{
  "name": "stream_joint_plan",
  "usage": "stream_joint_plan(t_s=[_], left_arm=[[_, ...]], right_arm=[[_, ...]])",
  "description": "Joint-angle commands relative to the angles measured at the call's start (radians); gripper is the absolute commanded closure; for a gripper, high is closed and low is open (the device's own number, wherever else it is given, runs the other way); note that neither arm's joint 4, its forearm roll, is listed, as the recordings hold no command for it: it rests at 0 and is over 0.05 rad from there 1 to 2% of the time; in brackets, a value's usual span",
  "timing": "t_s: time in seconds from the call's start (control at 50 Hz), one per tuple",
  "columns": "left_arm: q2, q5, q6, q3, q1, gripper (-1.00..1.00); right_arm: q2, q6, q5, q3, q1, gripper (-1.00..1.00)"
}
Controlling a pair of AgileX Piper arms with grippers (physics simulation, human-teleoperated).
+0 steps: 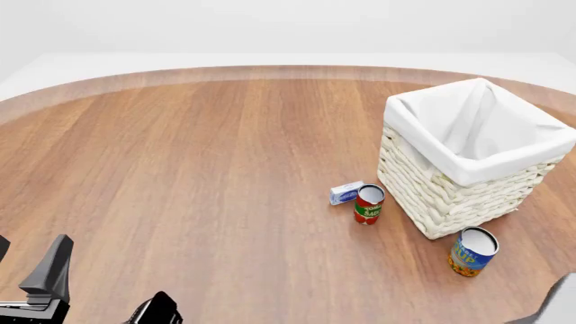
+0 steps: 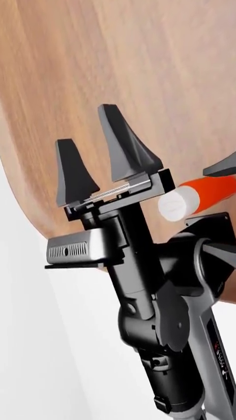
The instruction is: Pick up the ketchup, and put it in the basket.
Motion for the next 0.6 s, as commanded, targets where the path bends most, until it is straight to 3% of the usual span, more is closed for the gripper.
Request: stream_joint_plan(t_s=[0.02, 0.6], left_arm=[[0.000, 0.000, 0.000, 0.000, 0.000, -1.00], [0.000, 0.000, 0.000, 0.000, 0.000, -1.00]], right_arm=[[0.028, -0.002, 0.013, -0.038, 0.003, -1.00], [0.151, 0.024, 0.013, -0.133, -0.017, -1.00]])
